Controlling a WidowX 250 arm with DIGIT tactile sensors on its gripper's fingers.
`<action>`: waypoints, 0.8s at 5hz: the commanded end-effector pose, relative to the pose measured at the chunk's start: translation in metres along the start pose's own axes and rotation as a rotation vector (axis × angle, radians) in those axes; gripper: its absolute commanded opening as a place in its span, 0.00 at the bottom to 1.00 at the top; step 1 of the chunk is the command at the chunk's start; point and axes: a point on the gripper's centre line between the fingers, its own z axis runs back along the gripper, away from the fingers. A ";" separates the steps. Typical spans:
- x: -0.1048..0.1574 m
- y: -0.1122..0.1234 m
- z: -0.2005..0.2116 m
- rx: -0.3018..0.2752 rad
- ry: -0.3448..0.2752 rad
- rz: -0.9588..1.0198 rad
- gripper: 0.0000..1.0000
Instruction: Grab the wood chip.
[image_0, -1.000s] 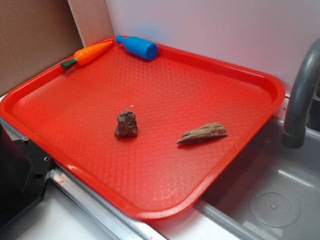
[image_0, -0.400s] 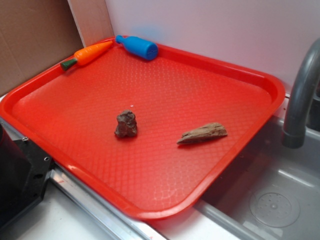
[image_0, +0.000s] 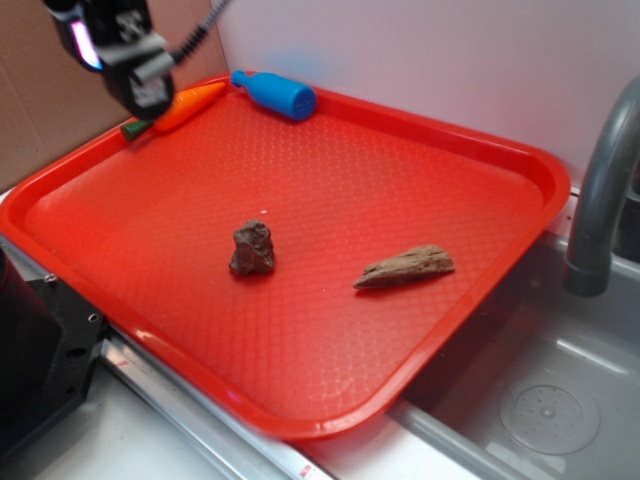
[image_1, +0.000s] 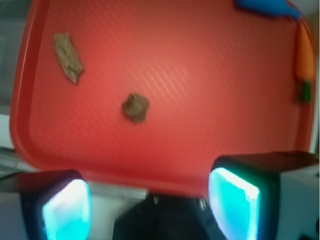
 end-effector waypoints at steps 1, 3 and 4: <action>0.037 -0.039 -0.049 0.005 -0.093 -0.195 1.00; 0.075 -0.053 -0.072 0.020 -0.054 -0.290 1.00; 0.075 -0.053 -0.072 0.020 -0.054 -0.290 1.00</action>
